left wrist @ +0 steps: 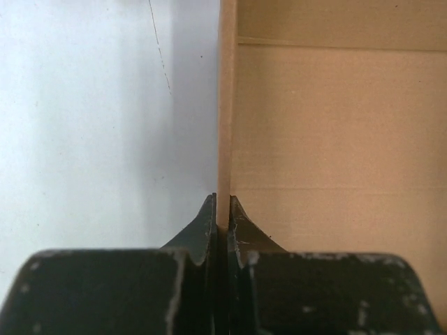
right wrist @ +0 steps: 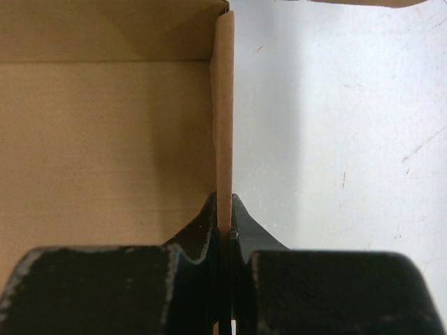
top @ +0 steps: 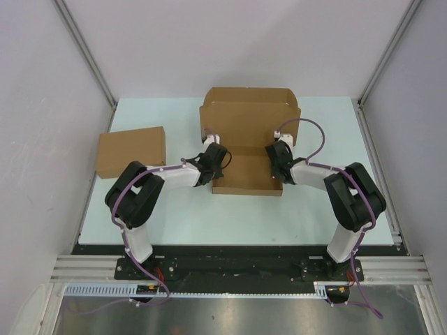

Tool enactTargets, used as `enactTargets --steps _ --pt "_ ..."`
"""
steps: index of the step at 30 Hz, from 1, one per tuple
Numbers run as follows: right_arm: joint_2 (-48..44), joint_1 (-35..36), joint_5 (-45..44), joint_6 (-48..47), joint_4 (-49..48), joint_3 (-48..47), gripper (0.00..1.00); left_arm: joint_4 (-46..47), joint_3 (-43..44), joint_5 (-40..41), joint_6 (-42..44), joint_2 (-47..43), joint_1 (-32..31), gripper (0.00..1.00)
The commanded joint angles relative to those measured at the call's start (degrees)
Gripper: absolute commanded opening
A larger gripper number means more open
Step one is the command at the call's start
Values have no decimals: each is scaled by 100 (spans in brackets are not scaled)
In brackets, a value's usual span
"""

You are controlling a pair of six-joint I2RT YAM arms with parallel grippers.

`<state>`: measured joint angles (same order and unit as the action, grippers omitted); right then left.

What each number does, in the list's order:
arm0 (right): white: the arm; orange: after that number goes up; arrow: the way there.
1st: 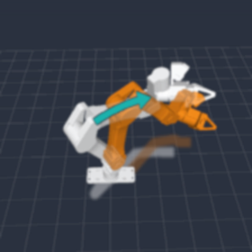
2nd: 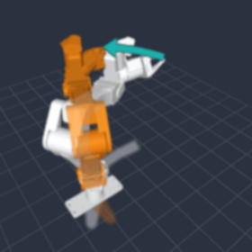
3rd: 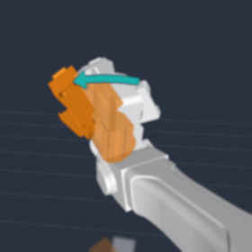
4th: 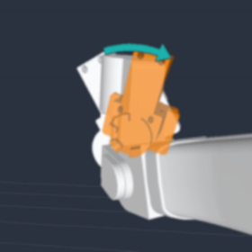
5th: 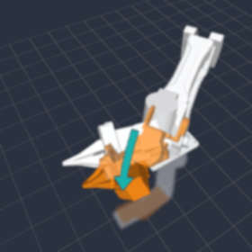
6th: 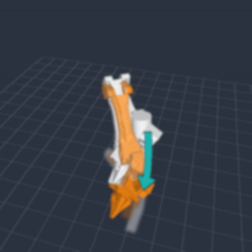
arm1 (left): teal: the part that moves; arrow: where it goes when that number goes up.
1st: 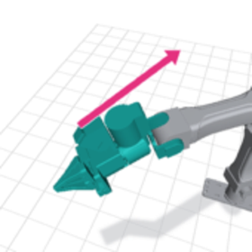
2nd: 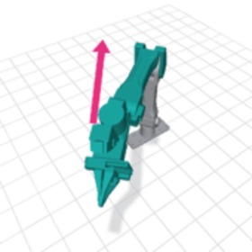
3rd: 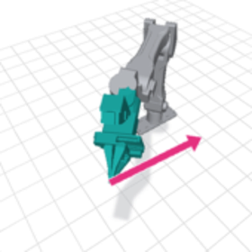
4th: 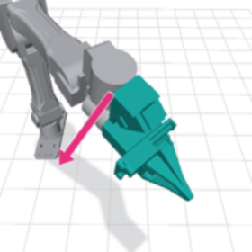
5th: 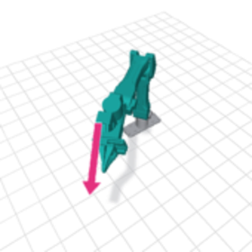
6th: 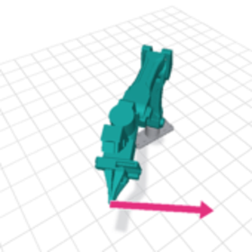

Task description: Fold the paper box

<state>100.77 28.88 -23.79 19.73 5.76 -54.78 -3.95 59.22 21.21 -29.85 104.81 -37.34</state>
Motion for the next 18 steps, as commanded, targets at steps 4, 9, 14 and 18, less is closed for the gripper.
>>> enactTargets --steps 4,9,14,18 --pt "206 328 -257 145 83 -129 0 149 63 251 -13 126 -405 0" --pt "338 565 -590 128 276 -269 0 35 221 489 31 267 -730 0" --pt "452 689 -820 128 522 -384 0 -159 362 761 14 390 -880 0" --pt "286 654 -890 198 663 -375 0 -326 336 1015 5 259 -871 2"
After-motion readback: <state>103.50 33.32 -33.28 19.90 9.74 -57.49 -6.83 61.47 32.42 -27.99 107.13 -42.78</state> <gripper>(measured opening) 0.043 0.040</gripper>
